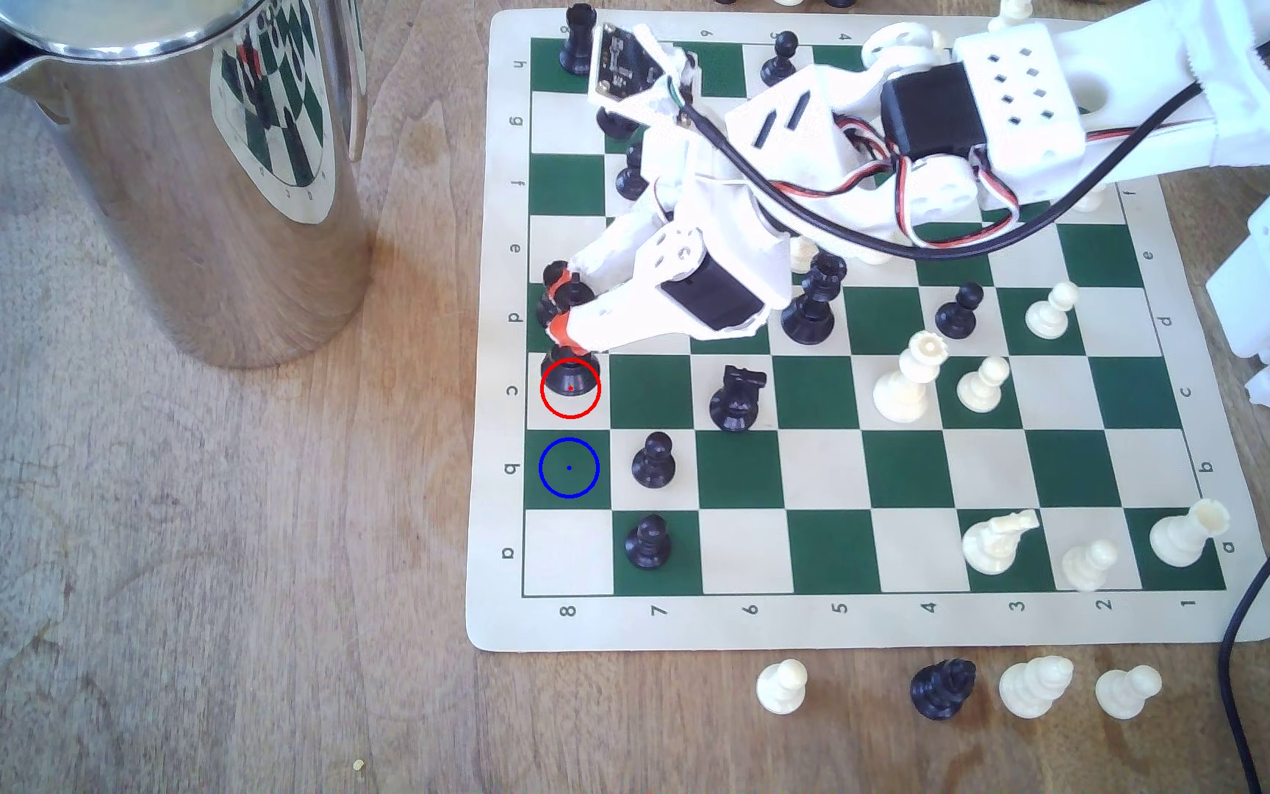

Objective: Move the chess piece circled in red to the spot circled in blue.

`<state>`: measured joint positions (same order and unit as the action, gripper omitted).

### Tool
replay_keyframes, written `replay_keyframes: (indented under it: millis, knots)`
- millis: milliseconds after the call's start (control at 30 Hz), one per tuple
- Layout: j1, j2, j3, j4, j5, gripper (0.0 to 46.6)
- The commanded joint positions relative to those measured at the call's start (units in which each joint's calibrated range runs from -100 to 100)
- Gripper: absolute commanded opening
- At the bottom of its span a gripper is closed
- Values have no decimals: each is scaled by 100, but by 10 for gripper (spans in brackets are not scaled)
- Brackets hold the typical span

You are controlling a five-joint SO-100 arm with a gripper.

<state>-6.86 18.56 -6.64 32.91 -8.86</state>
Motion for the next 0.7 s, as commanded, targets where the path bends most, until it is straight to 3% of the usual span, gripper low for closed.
replay_keyframes:
  millis: [0, 667]
  knots:
    - [-272, -888, -560, 26, 68, 2]
    - [-405, 351, -1566, 272, 112, 2]
